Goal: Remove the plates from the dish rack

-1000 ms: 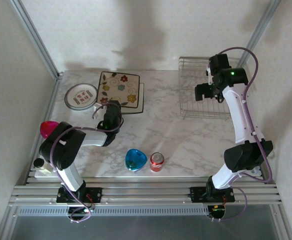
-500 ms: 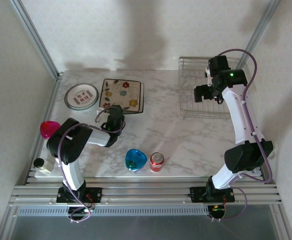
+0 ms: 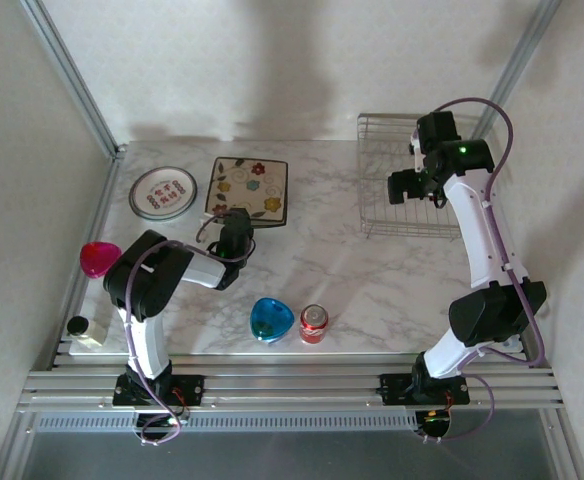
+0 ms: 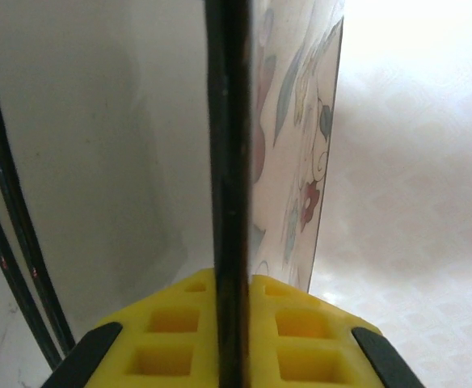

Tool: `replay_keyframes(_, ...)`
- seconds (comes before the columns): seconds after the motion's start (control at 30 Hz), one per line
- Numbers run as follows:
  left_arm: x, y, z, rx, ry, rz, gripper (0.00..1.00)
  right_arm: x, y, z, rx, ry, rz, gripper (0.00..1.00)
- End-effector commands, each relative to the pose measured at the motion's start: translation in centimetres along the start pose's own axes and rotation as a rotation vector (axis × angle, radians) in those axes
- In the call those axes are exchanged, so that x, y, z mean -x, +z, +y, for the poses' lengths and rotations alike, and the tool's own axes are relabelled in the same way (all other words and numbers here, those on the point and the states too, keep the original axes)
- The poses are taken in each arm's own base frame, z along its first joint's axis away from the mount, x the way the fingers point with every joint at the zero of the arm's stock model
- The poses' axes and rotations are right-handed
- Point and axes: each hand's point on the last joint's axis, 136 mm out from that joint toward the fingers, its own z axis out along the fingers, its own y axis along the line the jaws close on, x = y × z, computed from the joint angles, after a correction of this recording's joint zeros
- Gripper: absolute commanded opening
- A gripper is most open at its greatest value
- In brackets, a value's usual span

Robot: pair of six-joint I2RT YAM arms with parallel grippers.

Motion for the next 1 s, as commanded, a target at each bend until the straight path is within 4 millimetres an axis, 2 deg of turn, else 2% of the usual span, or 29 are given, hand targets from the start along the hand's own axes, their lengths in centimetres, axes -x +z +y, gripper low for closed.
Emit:
replay_keyframes(0.0, -0.5, -0.2, -7.2, -0.221, -0.174, 0.009, 0.0, 0.0, -0.8, -0.2, 0.007, -0.002, -0.025, 0.99)
replay_keyframes(0.6, -0.5, 0.6, -5.6, -0.159, -0.155, -0.016, 0.0, -0.1, -0.3, -0.1, 0.015, -0.007, -0.019, 0.99)
replay_keyframes(0.97, -0.3, 0.7, -5.4, -0.128, -0.149, -0.03, 0.0, -0.2, -0.1, 0.0, 0.02, -0.005, -0.022, 0.99)
